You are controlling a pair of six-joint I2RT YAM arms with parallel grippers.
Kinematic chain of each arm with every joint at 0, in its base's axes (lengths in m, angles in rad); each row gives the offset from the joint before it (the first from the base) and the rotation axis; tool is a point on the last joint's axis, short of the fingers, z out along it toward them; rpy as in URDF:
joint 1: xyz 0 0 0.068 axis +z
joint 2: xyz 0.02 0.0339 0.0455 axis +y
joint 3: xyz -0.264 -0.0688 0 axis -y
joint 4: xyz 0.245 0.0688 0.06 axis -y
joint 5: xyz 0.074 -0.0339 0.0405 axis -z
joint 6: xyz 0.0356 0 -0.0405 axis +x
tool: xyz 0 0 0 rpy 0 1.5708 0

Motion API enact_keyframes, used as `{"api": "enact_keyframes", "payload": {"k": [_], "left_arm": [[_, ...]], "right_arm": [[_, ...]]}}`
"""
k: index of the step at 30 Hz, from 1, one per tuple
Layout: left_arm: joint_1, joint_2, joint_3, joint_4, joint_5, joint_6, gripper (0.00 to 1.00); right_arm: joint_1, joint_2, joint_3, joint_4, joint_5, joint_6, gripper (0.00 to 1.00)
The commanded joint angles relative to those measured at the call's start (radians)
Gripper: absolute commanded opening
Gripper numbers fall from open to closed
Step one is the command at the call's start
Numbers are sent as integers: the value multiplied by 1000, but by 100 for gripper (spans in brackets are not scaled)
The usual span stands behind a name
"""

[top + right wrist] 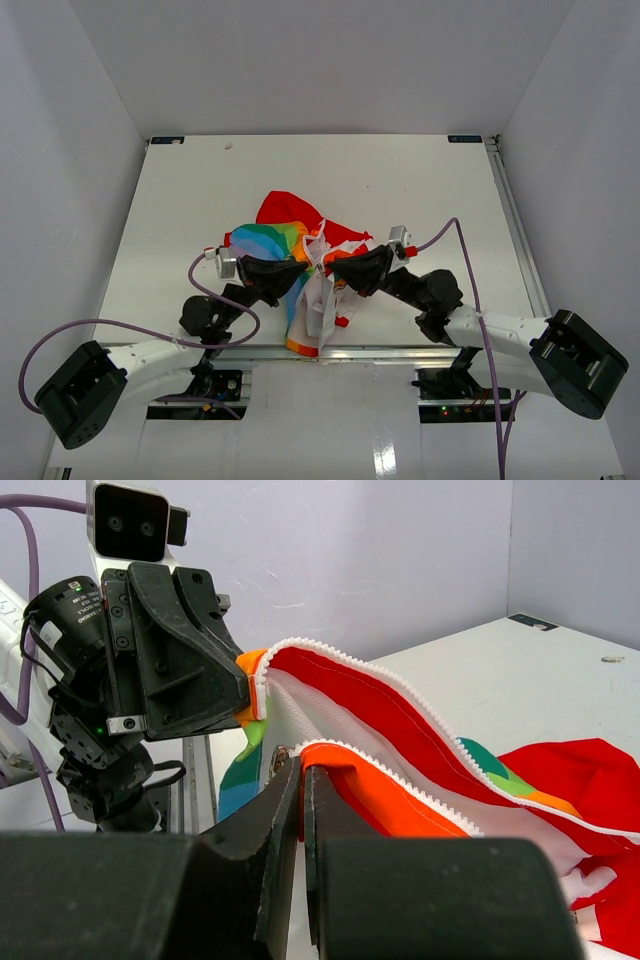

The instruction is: Zip up the jacket

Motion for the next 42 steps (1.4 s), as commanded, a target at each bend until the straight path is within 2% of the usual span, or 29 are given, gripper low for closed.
{"api": "enact_keyframes", "payload": {"k": [1,42], "left_arm": [[-5,11,6,141,6,12,0],[-5,62,-7,198,70,17,0]], "right_arm": [[5,-16,15,602,13,-9,8],[6,-30,12,602,28,-8,8]]}}
